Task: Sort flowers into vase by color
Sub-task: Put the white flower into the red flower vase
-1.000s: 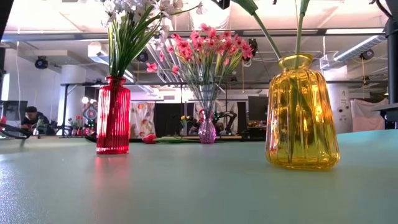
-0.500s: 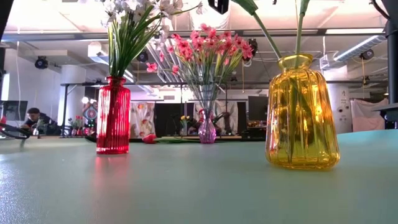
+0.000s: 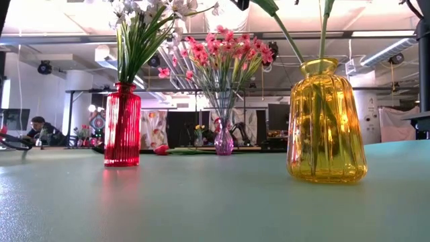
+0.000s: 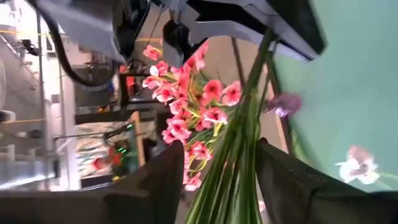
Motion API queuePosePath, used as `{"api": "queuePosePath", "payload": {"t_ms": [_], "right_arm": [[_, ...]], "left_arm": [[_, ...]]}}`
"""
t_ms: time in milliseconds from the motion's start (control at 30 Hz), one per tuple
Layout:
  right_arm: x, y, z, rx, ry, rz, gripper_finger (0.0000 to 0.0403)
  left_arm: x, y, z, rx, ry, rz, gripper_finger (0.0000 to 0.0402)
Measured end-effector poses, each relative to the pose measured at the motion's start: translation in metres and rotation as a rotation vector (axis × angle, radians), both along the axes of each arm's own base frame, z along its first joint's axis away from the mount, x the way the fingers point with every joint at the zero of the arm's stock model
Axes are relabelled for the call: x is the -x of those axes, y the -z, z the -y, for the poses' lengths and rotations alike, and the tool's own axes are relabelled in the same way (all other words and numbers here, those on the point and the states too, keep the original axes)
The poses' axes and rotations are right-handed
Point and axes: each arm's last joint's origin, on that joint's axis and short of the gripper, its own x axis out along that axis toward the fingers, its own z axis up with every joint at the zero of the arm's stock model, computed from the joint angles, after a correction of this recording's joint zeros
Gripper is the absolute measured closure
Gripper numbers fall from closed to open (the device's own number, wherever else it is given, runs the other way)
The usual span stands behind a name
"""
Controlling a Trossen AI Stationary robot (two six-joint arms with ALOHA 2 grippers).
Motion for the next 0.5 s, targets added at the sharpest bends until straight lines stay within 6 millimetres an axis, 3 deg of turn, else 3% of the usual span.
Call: {"api": "queuePosePath", "payload": {"t_ms": [233,500], "right_arm": [[0.020,-0.019,-0.004,0.051,-0.010,0.059,0.0391],[0.047,-0.037,-0.009,0.076,-0.004,0.089,0.0391]], "left_arm": [[0.039,-0.030,0.013,0.247,0.157,0.194,0.0215],[0.076,-0.070,0.009,0.288,0.222,0.467,0.0215]]}}
